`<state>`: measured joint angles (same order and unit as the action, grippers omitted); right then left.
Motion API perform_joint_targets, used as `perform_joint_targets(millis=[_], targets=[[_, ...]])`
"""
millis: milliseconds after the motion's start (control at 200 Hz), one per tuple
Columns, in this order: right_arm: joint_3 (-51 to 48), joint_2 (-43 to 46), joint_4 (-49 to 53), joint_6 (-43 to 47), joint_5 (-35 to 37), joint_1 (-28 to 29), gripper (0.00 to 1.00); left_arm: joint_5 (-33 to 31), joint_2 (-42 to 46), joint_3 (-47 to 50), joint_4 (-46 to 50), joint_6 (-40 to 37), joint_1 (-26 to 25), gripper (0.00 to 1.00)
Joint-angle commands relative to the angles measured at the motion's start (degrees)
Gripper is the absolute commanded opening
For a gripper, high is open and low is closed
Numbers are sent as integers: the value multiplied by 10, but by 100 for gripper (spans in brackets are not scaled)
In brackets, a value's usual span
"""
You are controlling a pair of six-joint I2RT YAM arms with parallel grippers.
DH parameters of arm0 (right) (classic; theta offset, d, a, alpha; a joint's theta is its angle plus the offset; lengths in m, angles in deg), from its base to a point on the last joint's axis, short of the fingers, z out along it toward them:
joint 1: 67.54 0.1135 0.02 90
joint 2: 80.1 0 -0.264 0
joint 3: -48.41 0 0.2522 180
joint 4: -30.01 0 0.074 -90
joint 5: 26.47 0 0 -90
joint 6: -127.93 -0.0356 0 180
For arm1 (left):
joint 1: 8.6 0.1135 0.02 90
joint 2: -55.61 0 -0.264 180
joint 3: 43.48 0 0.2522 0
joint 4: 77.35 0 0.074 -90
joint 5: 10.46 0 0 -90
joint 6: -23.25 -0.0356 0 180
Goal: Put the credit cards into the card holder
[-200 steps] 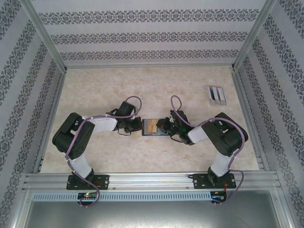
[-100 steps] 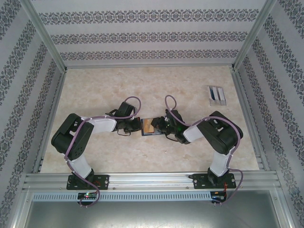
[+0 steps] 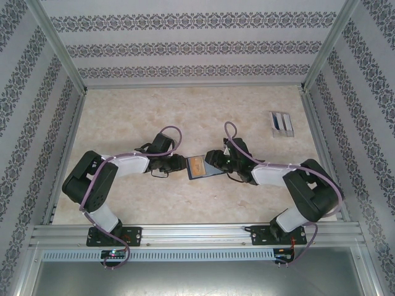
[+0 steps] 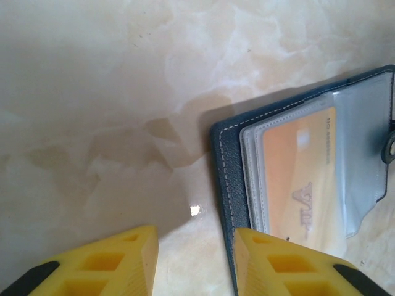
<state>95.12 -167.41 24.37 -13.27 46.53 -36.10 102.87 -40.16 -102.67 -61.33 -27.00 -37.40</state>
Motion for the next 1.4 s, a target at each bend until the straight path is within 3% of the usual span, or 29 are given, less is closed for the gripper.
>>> perform_joint_targets(millis=[0, 145, 235, 505, 639, 749, 909, 1189, 1399], targets=[[46, 24, 162, 137, 65, 1, 47, 43, -3, 12, -8, 20, -1, 40], [97, 9, 285, 236, 150, 4, 56, 59, -14, 19, -43, 34, -1, 41], [118, -19, 316, 266, 166, 6, 63, 77, -25, 17, -58, 37, -1, 41], [179, -97, 367, 306, 219, 35, 65, 95, -55, 8, -85, 47, -1, 46], [170, -100, 340, 299, 155, 30, 47, 106, -65, 1, -91, 49, 0, 45], [167, -99, 311, 286, 100, 32, 39, 107, -63, -4, -95, 47, 0, 45], [168, -110, 268, 248, 42, 47, 38, 98, -40, -3, -87, 24, -1, 45], [166, -136, 182, 184, -35, 68, 40, 3, 64, 3, -15, -9, -2, 45], [163, -172, 97, 132, -106, 59, 39, 8, 57, -24, 11, -19, -10, 45]])
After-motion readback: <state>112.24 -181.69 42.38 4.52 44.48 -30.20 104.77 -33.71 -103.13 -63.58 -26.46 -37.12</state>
